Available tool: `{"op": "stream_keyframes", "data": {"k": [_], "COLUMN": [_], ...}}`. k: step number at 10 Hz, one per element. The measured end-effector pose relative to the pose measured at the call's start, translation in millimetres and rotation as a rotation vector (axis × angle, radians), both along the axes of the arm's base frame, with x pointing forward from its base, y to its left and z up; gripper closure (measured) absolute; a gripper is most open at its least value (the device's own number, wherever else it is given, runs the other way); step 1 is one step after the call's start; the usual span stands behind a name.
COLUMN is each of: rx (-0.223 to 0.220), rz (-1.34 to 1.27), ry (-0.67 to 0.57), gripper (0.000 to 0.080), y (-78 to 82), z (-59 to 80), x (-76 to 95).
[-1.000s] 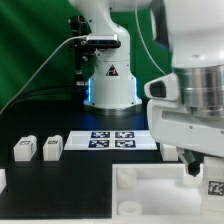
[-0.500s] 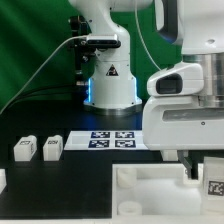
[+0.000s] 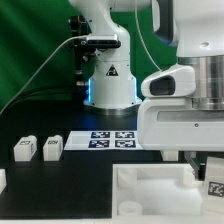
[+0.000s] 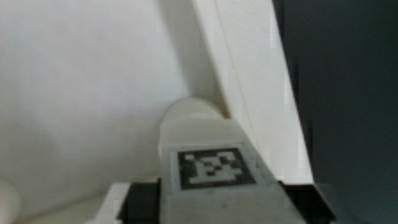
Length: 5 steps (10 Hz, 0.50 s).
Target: Assemble one leg
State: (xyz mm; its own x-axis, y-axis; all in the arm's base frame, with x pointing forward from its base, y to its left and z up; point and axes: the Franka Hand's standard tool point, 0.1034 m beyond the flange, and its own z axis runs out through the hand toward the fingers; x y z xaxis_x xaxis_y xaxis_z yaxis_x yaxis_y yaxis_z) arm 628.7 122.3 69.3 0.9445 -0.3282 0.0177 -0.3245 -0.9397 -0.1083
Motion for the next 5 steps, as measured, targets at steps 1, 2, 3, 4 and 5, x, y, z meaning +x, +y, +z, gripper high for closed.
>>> {"op": "stream_keyframes", "data": {"k": [1, 2, 3, 4, 5], "rx": [0.006, 0.032, 0.072, 0.121, 0.17], "rz": [-0.032, -0.193, -0.388, -0.576, -0.729], "ry": [0.004, 0.019, 0.045, 0.08, 0.117], "gripper": [0.05, 0.05, 0.05, 0.0501, 0.0501], "y": [-0.7, -3.7, -6.4, -8.7, -8.7], "z": [-0.5, -0.5, -0.5, -0.7, -1.5], "x": [0.2, 2.5, 3.5, 3.4, 2.6]}}
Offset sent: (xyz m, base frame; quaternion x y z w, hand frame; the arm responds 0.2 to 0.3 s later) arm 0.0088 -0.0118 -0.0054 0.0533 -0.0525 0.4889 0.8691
